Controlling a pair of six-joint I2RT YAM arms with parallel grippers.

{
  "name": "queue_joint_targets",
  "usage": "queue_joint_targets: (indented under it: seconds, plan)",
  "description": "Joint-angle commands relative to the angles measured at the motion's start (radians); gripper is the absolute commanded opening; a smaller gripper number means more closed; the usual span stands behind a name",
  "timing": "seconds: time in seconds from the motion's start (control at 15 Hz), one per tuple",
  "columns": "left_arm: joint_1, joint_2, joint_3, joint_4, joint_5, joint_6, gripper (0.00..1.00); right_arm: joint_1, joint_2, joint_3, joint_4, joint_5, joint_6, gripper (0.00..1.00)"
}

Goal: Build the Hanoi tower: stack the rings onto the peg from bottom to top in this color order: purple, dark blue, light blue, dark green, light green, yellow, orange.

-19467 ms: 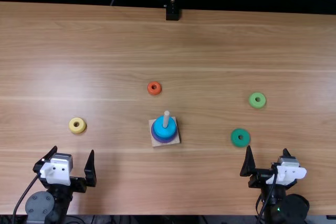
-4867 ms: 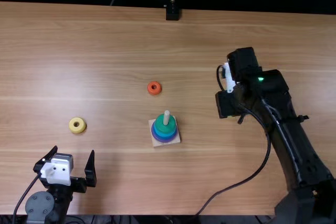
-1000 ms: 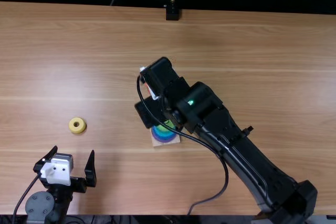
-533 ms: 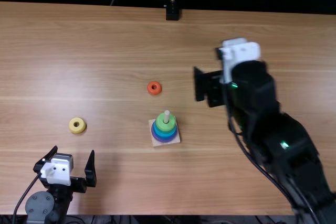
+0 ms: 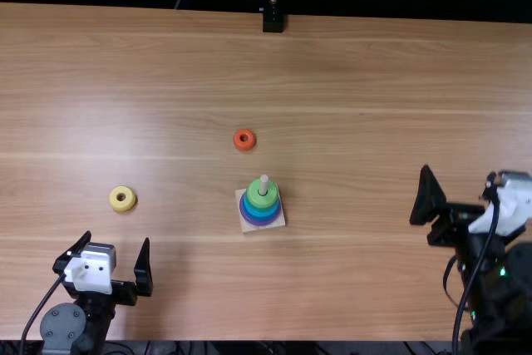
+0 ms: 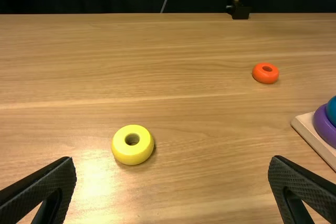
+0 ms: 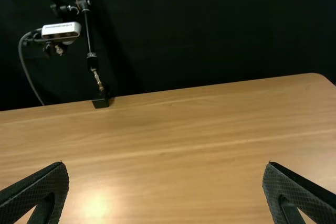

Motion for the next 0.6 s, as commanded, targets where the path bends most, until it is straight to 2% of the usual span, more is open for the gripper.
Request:
queue_joint_targets:
  seconds: [0.0,0.07,0.13,0.33,0.53]
  plan:
    - [0.003,-0.012,-0.104,-0.073,0.018,0.012,1.00,-0.027,-0.089,-0.100,-0.006,-0.066,0.003,1.00]
    - [0.003,-0.012,-0.104,-0.073,0.018,0.012,1.00,-0.044,-0.181,-0.155,-0.019,-0.077,0.004,1.00]
    - [0.003,-0.012,-0.104,-0.073,0.018,0.012,1.00,-0.047,-0.262,-0.215,-0.038,-0.077,0.004,1.00]
    - [0.003,-0.012,-0.104,-0.073,0.018,0.012,1.00,-0.062,-0.440,-0.385,-0.054,-0.073,0.008,1.00]
    - [0.003,-0.012,-0.104,-0.073,0.018,0.012,1.00,-0.054,-0.515,-0.474,-0.049,-0.062,0.008,1.00]
